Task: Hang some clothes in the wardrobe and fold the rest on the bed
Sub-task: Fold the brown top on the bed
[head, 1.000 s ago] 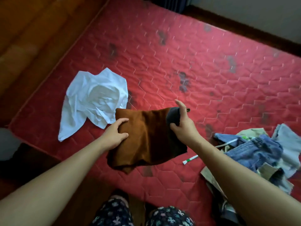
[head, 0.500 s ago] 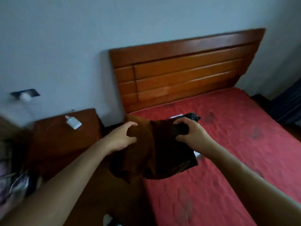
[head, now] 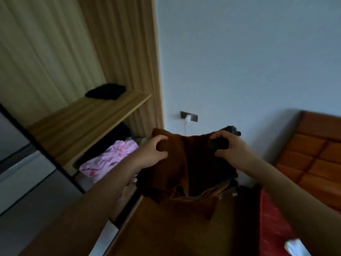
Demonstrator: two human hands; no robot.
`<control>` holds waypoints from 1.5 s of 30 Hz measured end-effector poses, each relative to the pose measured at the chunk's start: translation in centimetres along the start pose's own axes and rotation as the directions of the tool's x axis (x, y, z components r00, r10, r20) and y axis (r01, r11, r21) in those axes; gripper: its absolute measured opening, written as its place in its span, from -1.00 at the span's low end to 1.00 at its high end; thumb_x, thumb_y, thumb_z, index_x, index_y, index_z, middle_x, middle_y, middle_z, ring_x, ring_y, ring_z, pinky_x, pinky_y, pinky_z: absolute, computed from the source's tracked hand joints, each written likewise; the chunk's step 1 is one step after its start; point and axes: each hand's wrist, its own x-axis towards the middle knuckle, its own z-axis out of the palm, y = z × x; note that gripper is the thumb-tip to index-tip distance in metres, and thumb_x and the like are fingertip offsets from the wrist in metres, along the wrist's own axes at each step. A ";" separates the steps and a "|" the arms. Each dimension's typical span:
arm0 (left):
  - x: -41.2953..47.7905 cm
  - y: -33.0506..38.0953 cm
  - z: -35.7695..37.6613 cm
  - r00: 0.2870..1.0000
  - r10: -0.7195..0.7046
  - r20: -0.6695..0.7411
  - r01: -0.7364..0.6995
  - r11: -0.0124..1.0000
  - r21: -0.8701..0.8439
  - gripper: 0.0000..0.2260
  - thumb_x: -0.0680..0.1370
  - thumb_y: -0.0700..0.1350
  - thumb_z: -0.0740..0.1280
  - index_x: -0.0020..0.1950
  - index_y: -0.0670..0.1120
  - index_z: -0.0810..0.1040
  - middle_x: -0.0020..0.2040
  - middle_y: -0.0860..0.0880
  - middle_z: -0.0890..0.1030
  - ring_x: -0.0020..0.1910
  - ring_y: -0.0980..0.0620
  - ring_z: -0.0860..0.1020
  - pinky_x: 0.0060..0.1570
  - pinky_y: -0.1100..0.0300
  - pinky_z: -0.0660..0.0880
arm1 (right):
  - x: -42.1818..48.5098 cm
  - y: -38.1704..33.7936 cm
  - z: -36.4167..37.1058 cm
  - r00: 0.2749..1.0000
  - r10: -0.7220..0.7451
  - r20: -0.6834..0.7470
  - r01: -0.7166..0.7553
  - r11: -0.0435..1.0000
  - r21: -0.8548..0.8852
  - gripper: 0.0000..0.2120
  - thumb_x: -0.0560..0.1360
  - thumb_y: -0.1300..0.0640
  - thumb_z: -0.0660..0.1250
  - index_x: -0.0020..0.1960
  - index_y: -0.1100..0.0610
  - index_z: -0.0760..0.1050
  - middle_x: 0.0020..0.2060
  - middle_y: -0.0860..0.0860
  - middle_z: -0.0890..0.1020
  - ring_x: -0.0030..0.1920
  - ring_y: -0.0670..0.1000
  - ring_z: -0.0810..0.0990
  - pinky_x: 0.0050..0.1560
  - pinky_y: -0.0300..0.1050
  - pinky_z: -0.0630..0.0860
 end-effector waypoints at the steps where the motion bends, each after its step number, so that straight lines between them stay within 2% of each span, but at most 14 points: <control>1: 0.4 -1.1 -1.9 0.999 -0.018 -0.032 0.018 1.000 -0.019 -0.47 0.53 -0.05 0.40 0.47 0.20 0.36 0.25 0.05 0.47 0.21 0.04 0.54 0.22 0.10 0.55 | 2.0 -1.5 1.3 1.000 -0.022 0.021 0.022 1.000 0.007 -0.56 0.42 0.27 0.43 0.03 -0.27 0.49 -0.02 -0.07 0.60 -0.07 -0.03 0.63 -0.22 -0.17 0.58; 4: 1.7 -4.1 -7.0 0.991 -0.069 -0.112 0.061 0.995 -0.077 -0.47 0.54 -0.06 0.39 0.47 0.21 0.36 0.26 0.06 0.49 0.11 0.15 0.54 0.01 0.30 0.54 | 7.6 -5.5 4.8 0.994 -0.072 0.084 0.070 0.997 0.026 -0.55 0.42 0.30 0.41 0.07 -0.24 0.51 -0.02 -0.09 0.60 -0.06 -0.07 0.61 -0.24 -0.25 0.53; 7: 3.8 -6.3 -11.0 0.978 -0.135 -0.160 0.113 0.984 -0.140 -0.49 0.53 -0.06 0.40 0.44 0.25 0.39 0.21 0.09 0.51 0.11 0.12 0.58 0.05 0.19 0.60 | 12.6 -8.3 7.5 0.983 -0.113 0.144 0.110 0.994 0.030 -0.57 0.42 0.32 0.39 0.12 -0.15 0.52 -0.04 -0.10 0.59 -0.06 -0.08 0.60 -0.26 -0.30 0.50; 10: 6.7 -8.2 -13.8 0.964 -0.186 -0.192 0.151 0.971 -0.186 -0.50 0.53 -0.06 0.39 0.42 0.27 0.39 0.13 0.15 0.50 0.06 0.15 0.57 -0.01 0.21 0.59 | 17.9 -9.8 9.5 0.973 -0.138 0.184 0.136 0.990 0.028 -0.58 0.41 0.33 0.40 0.15 -0.09 0.52 -0.02 -0.07 0.60 -0.01 -0.04 0.60 -0.12 -0.16 0.56; 13: 10.4 -9.7 -16.0 0.953 -0.220 -0.210 0.178 0.963 -0.204 -0.51 0.54 -0.08 0.38 0.41 0.28 0.38 0.15 0.14 0.49 0.06 0.15 0.57 -0.07 0.26 0.58 | 23.6 -10.2 11.4 0.964 -0.147 0.222 0.142 0.989 0.037 -0.57 0.40 0.31 0.42 0.17 -0.07 0.53 0.03 -0.03 0.61 0.03 0.00 0.60 0.04 -0.01 0.60; 18: 17.5 -11.0 -19.4 0.912 -0.281 -0.298 0.234 0.955 -0.183 -0.52 0.56 -0.14 0.36 0.41 0.23 0.39 0.20 0.09 0.51 0.06 0.07 0.60 0.00 0.16 0.63 | 33.6 -10.4 13.7 0.946 -0.199 0.258 0.178 0.979 0.102 -0.57 0.39 0.31 0.41 0.14 -0.10 0.53 -0.01 -0.05 0.60 -0.01 0.02 0.61 -0.11 -0.12 0.53; 24: 25.0 -12.2 -24.6 0.880 -0.301 -0.367 0.252 0.951 -0.176 -0.55 0.59 -0.18 0.33 0.39 0.23 0.39 0.14 0.15 0.51 0.03 0.11 0.59 -0.01 0.21 0.62 | 43.8 -12.4 15.3 0.938 -0.215 0.271 0.176 0.971 0.161 -0.56 0.40 0.35 0.39 0.14 -0.09 0.54 -0.03 -0.02 0.60 -0.14 -0.02 0.63 -0.27 -0.20 0.58; 27: 28.1 -12.9 -27.5 0.864 -0.310 -0.397 0.270 0.951 -0.153 -0.57 0.60 -0.18 0.31 0.37 0.24 0.41 0.14 0.16 0.50 0.05 0.06 0.59 0.08 0.05 0.62 | 48.2 -13.6 16.7 0.934 -0.223 0.277 0.179 0.968 0.175 -0.56 0.40 0.34 0.40 0.14 -0.10 0.54 -0.02 -0.01 0.60 -0.11 0.02 0.63 -0.13 -0.01 0.65; 30: 31.4 -14.2 -30.8 0.849 -0.309 -0.428 0.287 0.951 -0.117 -0.62 0.61 -0.19 0.28 0.32 0.23 0.46 0.18 0.11 0.52 0.04 0.06 0.59 0.02 0.09 0.62 | 52.4 -14.8 18.6 0.926 -0.240 0.290 0.189 0.963 0.192 -0.59 0.42 0.35 0.40 0.08 -0.13 0.52 -0.02 0.00 0.58 -0.10 0.05 0.62 -0.08 0.12 0.66; 33: 35.1 -16.3 -34.4 0.841 -0.305 -0.447 0.311 0.949 -0.062 -0.63 0.60 -0.22 0.26 0.28 0.21 0.50 0.26 0.11 0.47 0.08 0.13 0.53 0.06 0.18 0.56 | 56.3 -15.9 20.8 0.923 -0.273 0.270 0.225 0.954 0.196 -0.58 0.44 0.35 0.39 0.04 -0.16 0.48 -0.05 0.01 0.56 -0.17 0.04 0.62 -0.20 0.08 0.64; 36: 39.3 -18.8 -37.9 0.843 -0.313 -0.437 0.339 0.941 -0.020 -0.63 0.59 -0.26 0.21 0.17 0.21 0.55 0.24 0.13 0.42 0.03 0.23 0.48 -0.04 0.28 0.51 | 60.3 -16.8 23.8 0.930 -0.249 0.272 0.207 0.963 0.172 -0.60 0.47 0.31 0.39 0.13 -0.14 0.48 0.10 0.08 0.51 -0.11 0.09 0.61 -0.24 0.00 0.62; 39: 44.0 -21.4 -41.6 0.849 -0.339 -0.406 0.368 0.930 -0.007 -0.61 0.57 -0.28 0.20 0.06 0.23 0.57 0.28 0.07 0.44 0.06 0.11 0.52 -0.02 0.17 0.57 | 64.5 -17.8 27.0 0.935 -0.220 0.279 0.182 0.971 0.154 -0.61 0.49 0.31 0.36 0.14 -0.14 0.45 0.20 0.14 0.46 -0.02 0.15 0.59 -0.16 0.03 0.62; 42: 48.8 -24.0 -45.2 0.847 -0.347 -0.402 0.384 0.923 0.011 -0.61 0.55 -0.32 0.22 0.08 0.19 0.57 0.40 0.00 0.42 0.18 0.01 0.50 -0.01 0.17 0.53 | 68.4 -19.2 30.0 0.944 -0.188 0.270 0.159 0.979 0.125 -0.64 0.52 0.28 0.33 0.15 -0.14 0.43 0.17 0.15 0.47 -0.06 0.17 0.62 -0.18 0.08 0.65; 45: 53.5 -26.0 -48.8 0.843 -0.349 -0.410 0.405 0.912 0.056 -0.61 0.54 -0.33 0.25 0.13 0.15 0.57 0.46 -0.03 0.39 0.17 0.03 0.47 -0.10 0.25 0.50 | 72.5 -20.6 32.9 0.956 -0.177 0.234 0.163 0.983 0.079 -0.65 0.52 0.28 0.31 0.18 -0.09 0.41 0.20 0.15 0.45 -0.07 0.13 0.61 -0.19 0.07 0.65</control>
